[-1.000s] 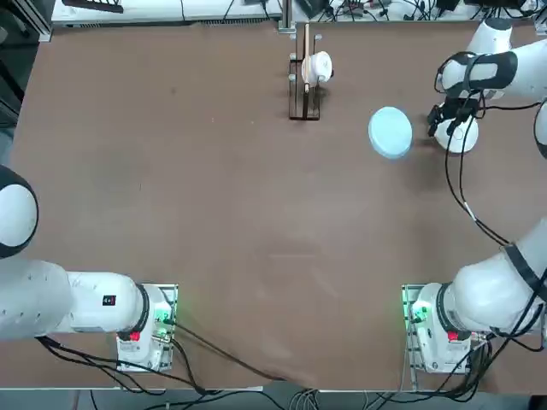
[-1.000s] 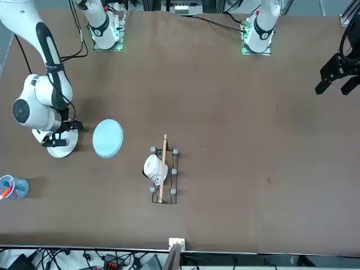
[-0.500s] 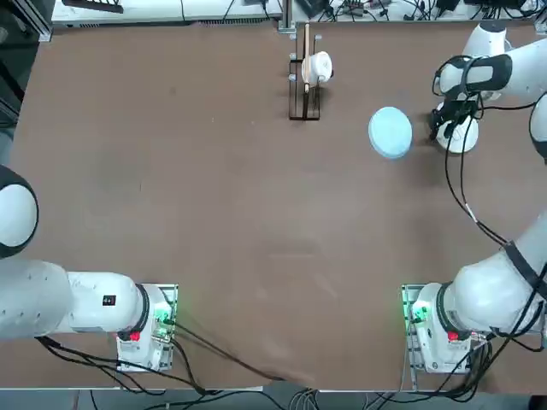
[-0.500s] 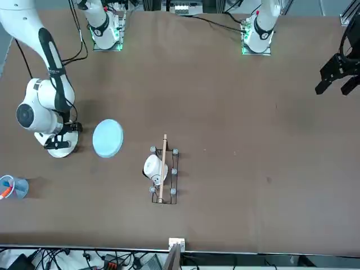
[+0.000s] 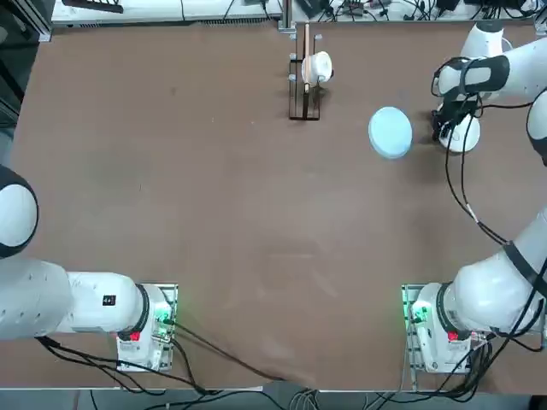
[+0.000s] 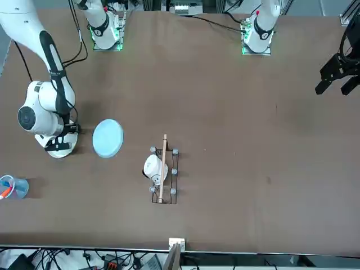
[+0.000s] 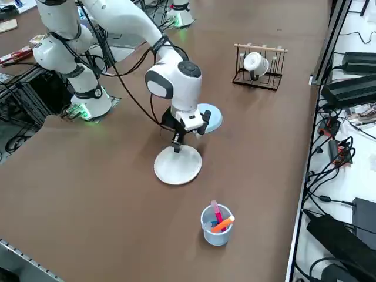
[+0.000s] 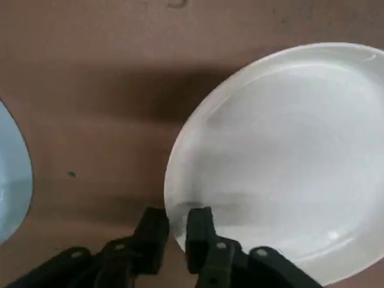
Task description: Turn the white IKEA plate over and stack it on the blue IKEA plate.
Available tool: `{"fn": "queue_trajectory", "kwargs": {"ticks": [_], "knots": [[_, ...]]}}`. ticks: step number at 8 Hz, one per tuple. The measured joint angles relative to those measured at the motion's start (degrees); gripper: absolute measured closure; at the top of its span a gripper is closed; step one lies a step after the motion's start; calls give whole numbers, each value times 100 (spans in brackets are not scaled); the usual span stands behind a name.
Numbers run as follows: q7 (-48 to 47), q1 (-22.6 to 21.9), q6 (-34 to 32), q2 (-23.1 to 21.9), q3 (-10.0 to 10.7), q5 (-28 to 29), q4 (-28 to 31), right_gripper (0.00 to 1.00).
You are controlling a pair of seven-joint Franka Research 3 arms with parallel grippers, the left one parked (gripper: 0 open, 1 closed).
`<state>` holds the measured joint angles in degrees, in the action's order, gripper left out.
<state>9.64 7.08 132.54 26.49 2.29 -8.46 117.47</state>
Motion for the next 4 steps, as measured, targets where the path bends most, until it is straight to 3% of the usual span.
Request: {"fn": "queue_trajectory", "kwargs": {"ticks": [2, 4], "knots": [[5, -20, -1, 0, -1, -78, -39, 92], [4, -29, -17, -7, 0, -110, -55, 99]]}}
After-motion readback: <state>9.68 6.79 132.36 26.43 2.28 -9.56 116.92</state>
